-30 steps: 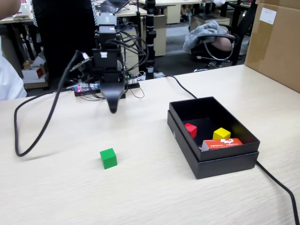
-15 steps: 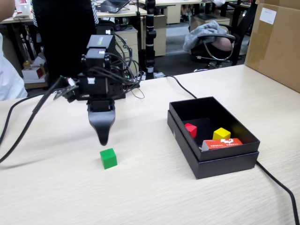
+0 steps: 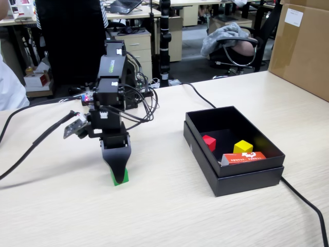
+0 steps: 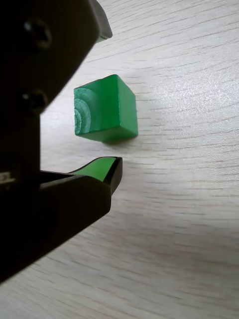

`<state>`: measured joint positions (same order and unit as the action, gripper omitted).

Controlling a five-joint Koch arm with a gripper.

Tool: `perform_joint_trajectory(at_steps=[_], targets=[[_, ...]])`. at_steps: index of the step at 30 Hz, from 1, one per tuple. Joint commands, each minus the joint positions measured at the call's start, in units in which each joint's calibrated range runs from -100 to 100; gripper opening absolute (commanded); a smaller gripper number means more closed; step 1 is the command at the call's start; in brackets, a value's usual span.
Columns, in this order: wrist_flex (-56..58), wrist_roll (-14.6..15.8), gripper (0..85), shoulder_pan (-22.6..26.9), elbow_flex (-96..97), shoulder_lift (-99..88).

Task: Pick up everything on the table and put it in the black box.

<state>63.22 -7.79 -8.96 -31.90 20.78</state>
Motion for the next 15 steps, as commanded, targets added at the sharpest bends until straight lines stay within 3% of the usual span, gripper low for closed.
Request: perform_joint_trajectory(at_steps=[1, 5, 8, 15], targets=[[0.23, -0.73, 45.6, 0.00, -4.91, 0.51], [0.23, -0.93, 43.9, -0.05, -5.90, 2.57], [0.32, -0.93, 37.4, -0.10, -5.81, 3.26], [1.70, -1.12, 1.1, -0.24, -4.81, 2.57]])
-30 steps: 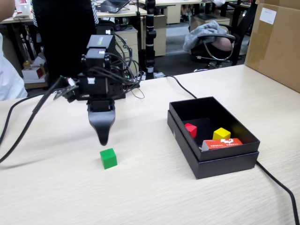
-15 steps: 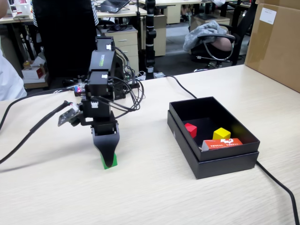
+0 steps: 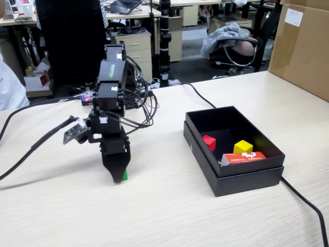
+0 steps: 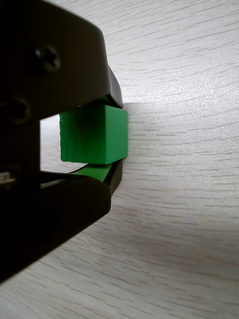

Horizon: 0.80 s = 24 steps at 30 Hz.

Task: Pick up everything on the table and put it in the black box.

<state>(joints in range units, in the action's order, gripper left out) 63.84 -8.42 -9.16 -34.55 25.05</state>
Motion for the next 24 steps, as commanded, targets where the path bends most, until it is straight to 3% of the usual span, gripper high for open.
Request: perform_joint_trajectory(at_steps=[1, 13, 19, 20, 24], targets=[[1.17, -0.54, 0.9, -0.05, -1.35, -2.39], [2.55, 2.15, 0.9, 4.88, 17.96, -50.35], [7.05, 6.20, 0.8, 12.84, 15.24, -63.32], [7.13, 7.86, 0.9, 17.09, 10.98, -63.20], [7.13, 10.84, 0.9, 23.93, -2.62, -48.74]])
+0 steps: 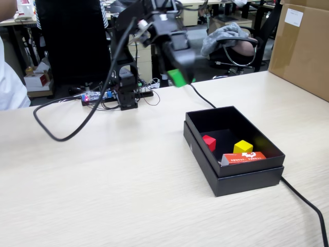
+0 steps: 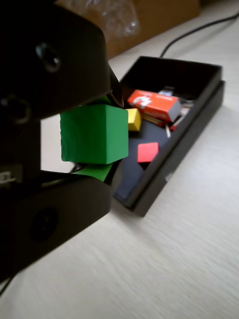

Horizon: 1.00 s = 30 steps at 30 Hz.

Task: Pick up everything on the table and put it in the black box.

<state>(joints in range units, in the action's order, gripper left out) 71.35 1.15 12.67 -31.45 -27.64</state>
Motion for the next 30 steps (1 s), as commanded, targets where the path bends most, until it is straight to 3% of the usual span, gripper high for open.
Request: perform_joint_trajectory(at_steps=[1, 2, 10, 16, 18, 25, 30], targets=[[-0.38, 1.81, 0.9, 2.88, -7.81, 7.84], [-0.38, 2.54, 0.9, 4.05, -12.98, 19.09], [-0.38, 3.91, 0.9, 5.62, -21.95, 46.17], [-0.38, 4.59, 1.2, 5.47, -21.77, 53.97], [-0.38, 4.59, 13.7, 5.23, -20.32, 55.23], [-0.38, 5.03, 41.1, 4.69, -18.78, 53.51], [-0.47, 5.13, 45.6, 4.44, -15.33, 36.99]])
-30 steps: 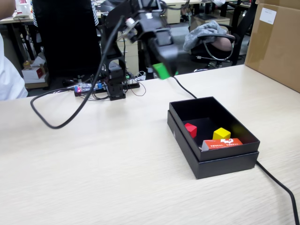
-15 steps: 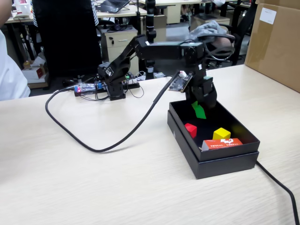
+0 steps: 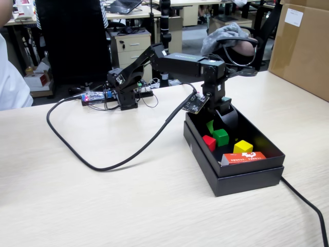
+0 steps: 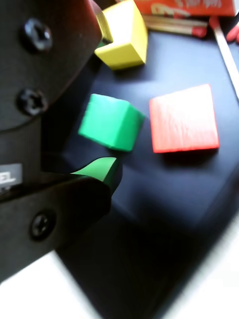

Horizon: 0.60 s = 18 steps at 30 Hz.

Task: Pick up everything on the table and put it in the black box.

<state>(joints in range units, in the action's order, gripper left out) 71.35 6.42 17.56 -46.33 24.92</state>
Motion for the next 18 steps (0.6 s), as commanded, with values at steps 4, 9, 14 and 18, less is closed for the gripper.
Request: perform_joint_trajectory(at_steps=[4, 9, 14, 18], targets=[[-0.55, -0.54, 45.7, -1.61, 4.80, -36.22], [-0.72, -0.63, 45.9, -5.81, 20.22, -62.96], [-10.14, -2.83, 48.5, -12.65, 43.79, -84.87], [-21.89, -4.40, 49.3, -17.44, 69.44, -103.58]])
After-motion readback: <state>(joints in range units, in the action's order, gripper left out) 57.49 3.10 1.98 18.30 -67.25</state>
